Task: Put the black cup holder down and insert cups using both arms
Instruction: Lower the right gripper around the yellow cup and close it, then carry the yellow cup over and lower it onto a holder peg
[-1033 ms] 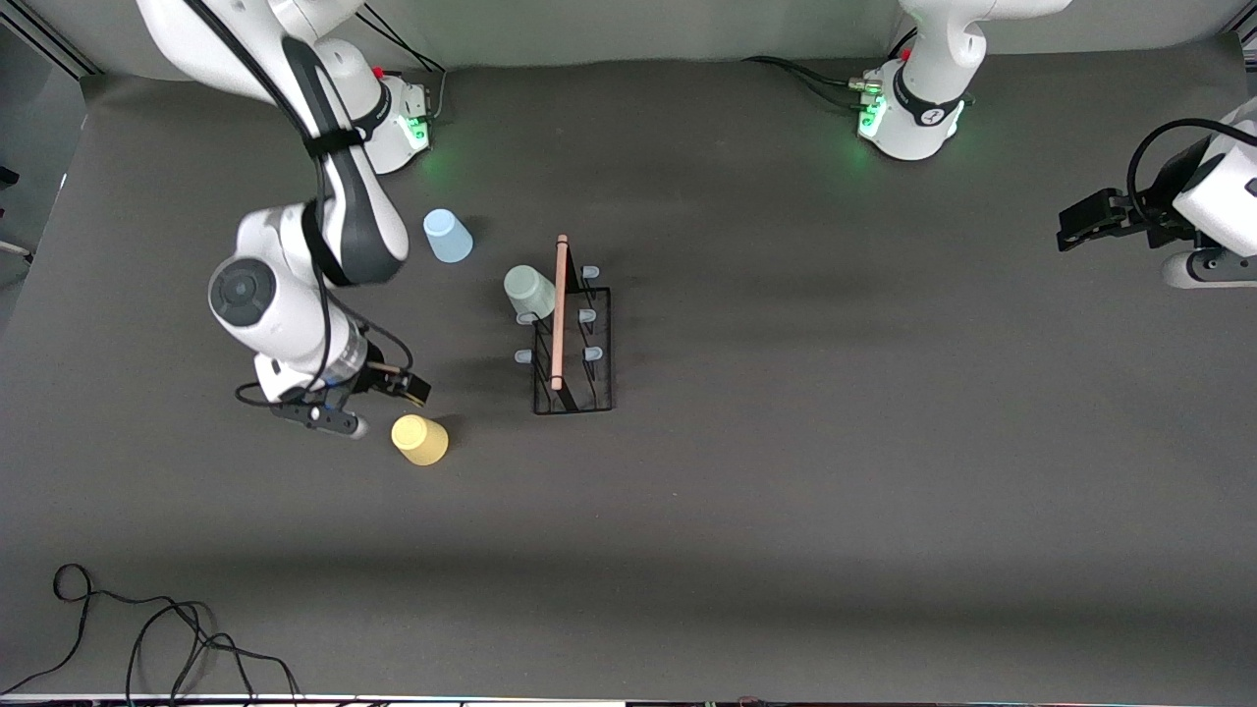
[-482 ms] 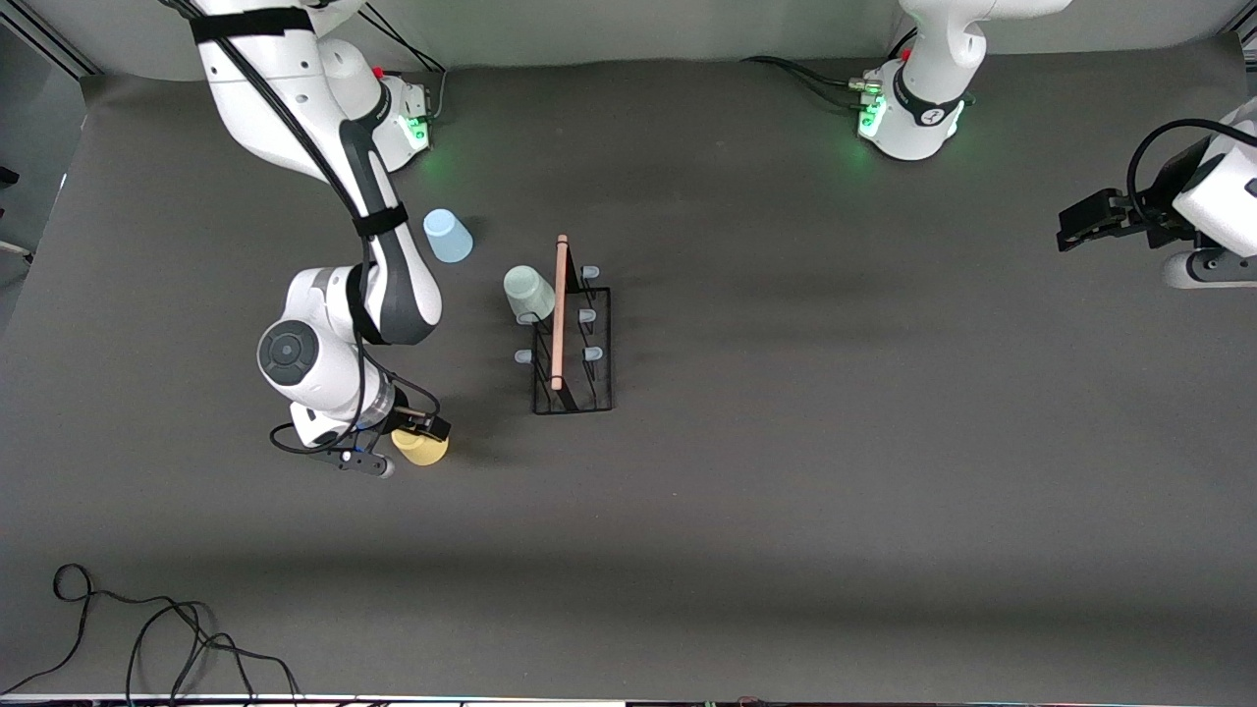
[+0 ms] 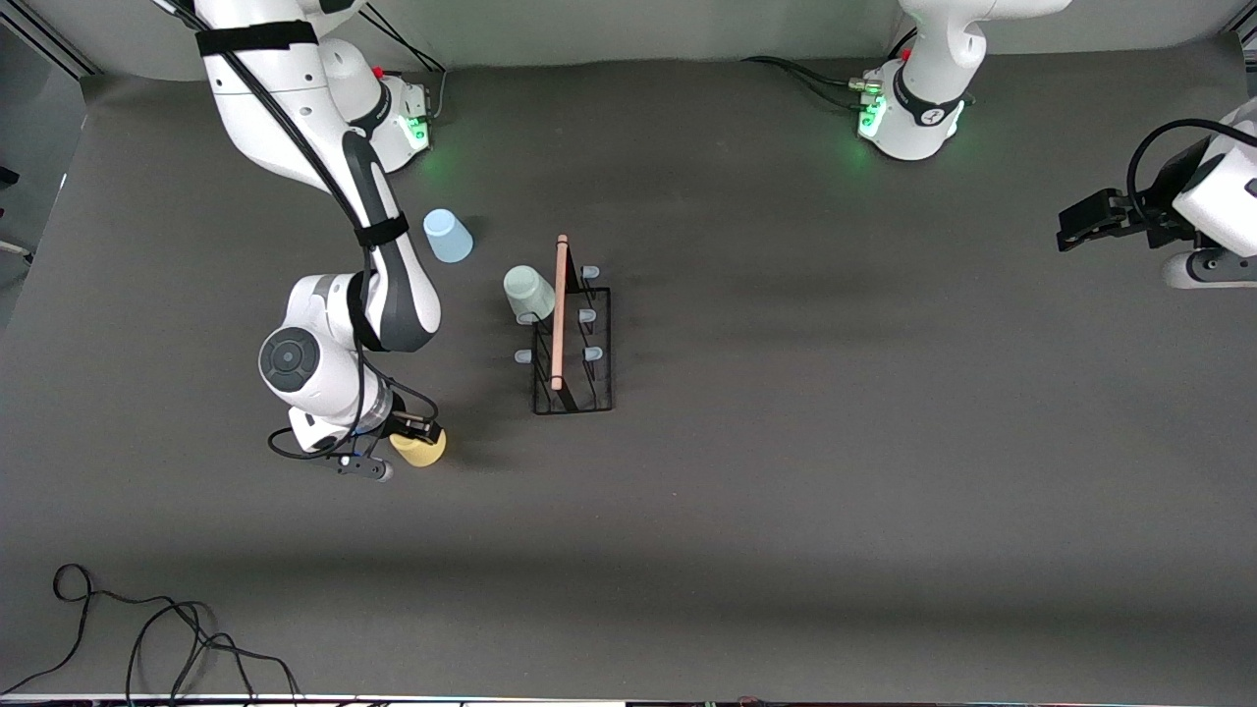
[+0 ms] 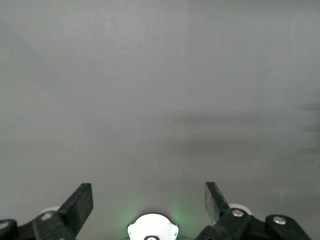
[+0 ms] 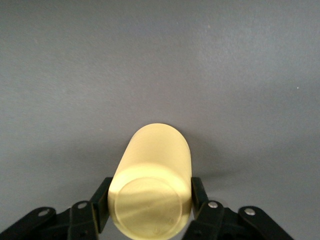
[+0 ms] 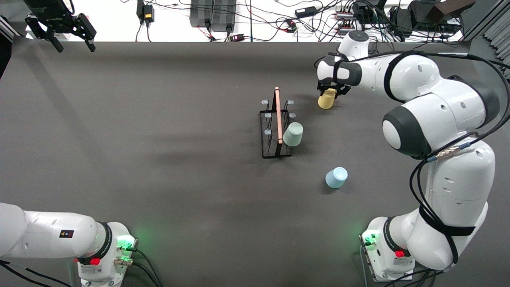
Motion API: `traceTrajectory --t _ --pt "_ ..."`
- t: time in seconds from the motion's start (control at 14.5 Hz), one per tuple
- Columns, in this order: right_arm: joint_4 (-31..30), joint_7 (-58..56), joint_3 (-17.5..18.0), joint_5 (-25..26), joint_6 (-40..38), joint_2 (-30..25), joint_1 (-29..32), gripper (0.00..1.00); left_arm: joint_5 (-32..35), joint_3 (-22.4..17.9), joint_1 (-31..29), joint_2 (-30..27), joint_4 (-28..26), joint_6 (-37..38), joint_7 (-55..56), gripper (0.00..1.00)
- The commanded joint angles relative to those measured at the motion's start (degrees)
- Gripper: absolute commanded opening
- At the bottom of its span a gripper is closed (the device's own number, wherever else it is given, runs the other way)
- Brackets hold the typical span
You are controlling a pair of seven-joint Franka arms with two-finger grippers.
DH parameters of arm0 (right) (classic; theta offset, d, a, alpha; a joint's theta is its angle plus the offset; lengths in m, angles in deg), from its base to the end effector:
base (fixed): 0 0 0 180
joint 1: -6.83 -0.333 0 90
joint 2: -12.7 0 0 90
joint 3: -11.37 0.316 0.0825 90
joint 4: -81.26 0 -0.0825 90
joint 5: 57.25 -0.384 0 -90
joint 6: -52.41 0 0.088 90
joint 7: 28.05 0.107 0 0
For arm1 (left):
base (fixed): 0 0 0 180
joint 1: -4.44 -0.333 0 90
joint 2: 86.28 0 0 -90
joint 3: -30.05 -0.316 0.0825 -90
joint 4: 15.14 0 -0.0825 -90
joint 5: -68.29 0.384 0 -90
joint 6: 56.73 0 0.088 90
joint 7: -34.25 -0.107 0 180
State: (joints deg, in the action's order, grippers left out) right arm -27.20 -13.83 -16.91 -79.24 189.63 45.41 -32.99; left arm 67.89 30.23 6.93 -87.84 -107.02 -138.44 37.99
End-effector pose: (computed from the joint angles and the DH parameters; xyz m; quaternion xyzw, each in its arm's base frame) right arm 0.6162 0.1461 0.2325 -0.9915 0.1297 -0.0113 0.0039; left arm 0.5287 -0.0255 0.6125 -0.9971 -0.0091 0.0751 0.0008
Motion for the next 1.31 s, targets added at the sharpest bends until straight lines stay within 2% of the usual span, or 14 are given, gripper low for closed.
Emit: traceTrajectory --t 0.0,0.34,0.48,0.76,1.24 --pt "0.6 -0.8 -0.5 -1.2 -6.7 -5.5 -0.8 0.00 0.5 -0.5 0.7 -0.5 -0.8 -0.7 -0.5 1.00" --pt "0.6 10.8 -0.5 -0.6 -15.1 -14.6 -3.6 0.00 0.5 -0.5 0.7 -0.5 -0.8 -0.7 -0.5 1.00" --pt "1.1 17.4 -0.4 1.0 -16.2 -16.4 -7.0 0.00 0.5 -0.5 0.7 -0.5 -0.8 -0.7 -0.5 1.00" --pt "2.5 27.2 -0.4 1.6 -16.7 -16.6 -12.7 0.00 0.5 -0.5 0.7 -0.4 -0.8 -0.7 -0.5 1.00" --pt "2.3 29.5 -0.3 1.7 -16.2 -14.8 -15.0 0.00 0.5 -0.5 0.7 -0.4 -0.8 -0.7 -0.5 1.00"
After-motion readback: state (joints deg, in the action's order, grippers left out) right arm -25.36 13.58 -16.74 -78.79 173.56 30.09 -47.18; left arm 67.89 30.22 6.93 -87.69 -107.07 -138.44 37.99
